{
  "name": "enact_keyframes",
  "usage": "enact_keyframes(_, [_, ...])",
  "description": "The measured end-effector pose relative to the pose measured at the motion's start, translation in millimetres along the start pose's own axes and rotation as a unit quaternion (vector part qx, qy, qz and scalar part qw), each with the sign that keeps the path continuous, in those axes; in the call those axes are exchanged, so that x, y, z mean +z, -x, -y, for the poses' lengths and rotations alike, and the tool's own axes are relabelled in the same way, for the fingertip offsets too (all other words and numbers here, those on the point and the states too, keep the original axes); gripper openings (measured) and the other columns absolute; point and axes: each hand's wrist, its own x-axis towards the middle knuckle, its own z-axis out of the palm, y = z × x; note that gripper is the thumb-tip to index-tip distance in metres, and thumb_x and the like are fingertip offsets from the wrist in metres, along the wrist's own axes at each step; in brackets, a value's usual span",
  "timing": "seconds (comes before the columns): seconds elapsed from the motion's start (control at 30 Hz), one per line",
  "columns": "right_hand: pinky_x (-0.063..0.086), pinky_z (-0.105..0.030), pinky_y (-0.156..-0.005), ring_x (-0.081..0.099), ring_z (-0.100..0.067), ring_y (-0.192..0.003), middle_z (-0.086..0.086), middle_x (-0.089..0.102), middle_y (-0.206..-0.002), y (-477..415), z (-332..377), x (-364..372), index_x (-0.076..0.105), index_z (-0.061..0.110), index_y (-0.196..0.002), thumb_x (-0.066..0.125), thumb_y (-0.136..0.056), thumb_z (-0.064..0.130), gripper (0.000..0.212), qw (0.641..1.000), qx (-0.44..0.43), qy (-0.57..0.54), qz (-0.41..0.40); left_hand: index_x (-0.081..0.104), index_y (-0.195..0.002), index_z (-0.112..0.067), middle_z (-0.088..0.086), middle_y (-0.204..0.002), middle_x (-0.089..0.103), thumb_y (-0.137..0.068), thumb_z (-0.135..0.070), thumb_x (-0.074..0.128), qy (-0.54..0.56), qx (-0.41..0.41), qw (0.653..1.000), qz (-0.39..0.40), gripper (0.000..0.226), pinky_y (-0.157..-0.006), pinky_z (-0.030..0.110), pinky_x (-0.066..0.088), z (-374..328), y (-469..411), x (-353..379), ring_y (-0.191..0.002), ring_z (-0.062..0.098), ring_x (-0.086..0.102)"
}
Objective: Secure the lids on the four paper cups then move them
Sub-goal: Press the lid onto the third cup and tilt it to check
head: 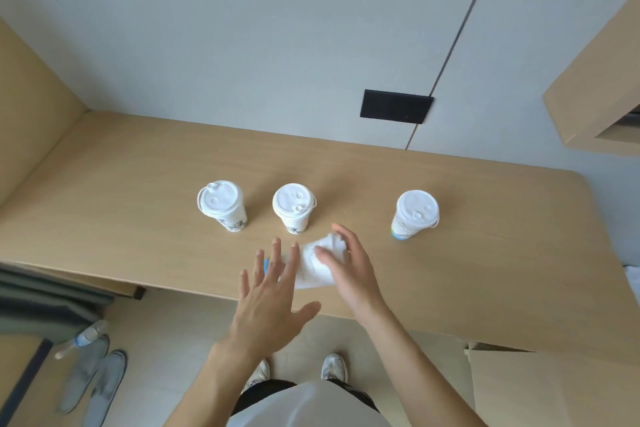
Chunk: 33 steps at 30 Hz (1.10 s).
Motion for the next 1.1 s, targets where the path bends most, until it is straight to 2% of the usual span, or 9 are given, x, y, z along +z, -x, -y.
enact_keyframes(0.07, [0.037,-0.014,-0.104,0.047,0.008,-0.125,0.016,0.052,-0.136,2,6,35,0.053,0.036,-0.144,0.079,-0.086,0.037,0.064,0.993,-0.066,0.096,0.004,-0.028,-0.158,-0.030,-0.002,-0.169,-0.027,-0.093,-0.063,0.057,0.037,-0.014,0.999,0.009,0.112,-0.127,0.054,0.001,21,-3,5,-0.158,0.030,-0.018])
enact_keyframes(0.17, [0.037,-0.028,-0.114,0.041,-0.013,-0.134,0.005,0.048,-0.142,-2,7,95,0.049,0.027,-0.149,0.075,-0.085,0.039,0.070,0.971,-0.128,0.204,0.000,-0.030,-0.157,-0.023,0.002,-0.169,-0.029,-0.089,-0.067,0.059,0.033,-0.059,0.998,0.008,0.121,-0.126,0.057,0.003,68,-11,7,-0.156,0.036,-0.021])
enact_keyframes(0.3, [0.046,-0.044,-0.106,0.043,-0.030,-0.135,-0.007,0.048,-0.141,-14,11,174,0.051,0.025,-0.146,0.066,-0.088,0.049,0.064,0.941,-0.140,0.306,-0.029,-0.029,-0.158,-0.024,0.004,-0.168,-0.033,-0.087,-0.071,0.060,0.000,-0.100,0.995,0.027,0.123,-0.125,0.061,0.004,135,-26,3,-0.154,0.042,-0.024])
enact_keyframes(0.4, [0.047,-0.048,-0.102,0.042,-0.033,-0.136,-0.010,0.046,-0.142,-24,15,222,0.050,0.026,-0.149,0.060,-0.085,0.051,0.069,0.925,-0.123,0.358,-0.025,-0.027,-0.159,-0.026,0.004,-0.168,-0.032,-0.085,-0.067,0.064,0.004,-0.121,0.991,0.049,0.124,-0.125,0.061,0.002,173,-38,-2,-0.154,0.041,-0.026])
enact_keyframes(0.57, [0.044,-0.052,-0.105,0.045,-0.040,-0.135,-0.018,0.049,-0.144,-38,10,274,0.057,0.017,-0.144,0.035,-0.075,0.063,0.085,0.914,-0.104,0.389,-0.041,-0.020,-0.161,-0.034,0.004,-0.169,-0.030,-0.084,-0.065,0.064,0.016,-0.133,0.988,0.079,0.118,-0.125,0.063,-0.001,219,-59,-1,-0.154,0.039,-0.028])
enact_keyframes(0.7, [0.045,-0.053,-0.104,0.045,-0.041,-0.134,-0.018,0.047,-0.147,-46,7,286,0.057,0.018,-0.144,0.038,-0.073,0.059,0.083,0.909,-0.092,0.404,-0.041,-0.012,-0.163,-0.033,0.005,-0.169,-0.028,-0.083,-0.066,0.066,0.020,-0.108,0.990,0.091,0.116,-0.124,0.064,0.001,238,-64,1,-0.155,0.039,-0.025])
enact_keyframes(0.87, [0.046,-0.049,-0.102,0.042,-0.039,-0.134,-0.017,0.044,-0.149,-48,9,283,0.053,0.021,-0.148,0.037,-0.076,0.059,0.083,0.904,-0.068,0.420,-0.045,-0.019,-0.162,-0.028,0.009,-0.168,-0.030,-0.089,-0.064,0.063,0.003,-0.068,0.991,0.113,0.116,-0.124,0.065,0.001,241,-62,-2,-0.154,0.041,-0.026])
enact_keyframes(1.03, [0.053,-0.053,-0.096,0.050,-0.040,-0.126,-0.019,0.050,-0.144,-45,7,284,0.057,0.023,-0.143,0.051,-0.085,0.058,0.068,0.899,-0.081,0.425,-0.062,-0.023,-0.160,-0.022,0.010,-0.168,-0.031,-0.088,-0.069,0.061,-0.018,-0.053,0.994,0.098,0.121,-0.124,0.065,0.002,243,-58,-10,-0.154,0.042,-0.025])
enact_keyframes(1.1, [0.050,-0.052,-0.102,0.047,-0.040,-0.129,-0.017,0.046,-0.148,-40,11,282,0.054,0.031,-0.147,0.054,-0.087,0.064,0.069,0.901,-0.082,0.421,-0.071,-0.028,-0.158,-0.018,0.012,-0.167,-0.031,-0.086,-0.073,0.059,-0.041,-0.057,0.994,0.083,0.125,-0.125,0.064,0.002,244,-54,-20,-0.154,0.043,-0.025])
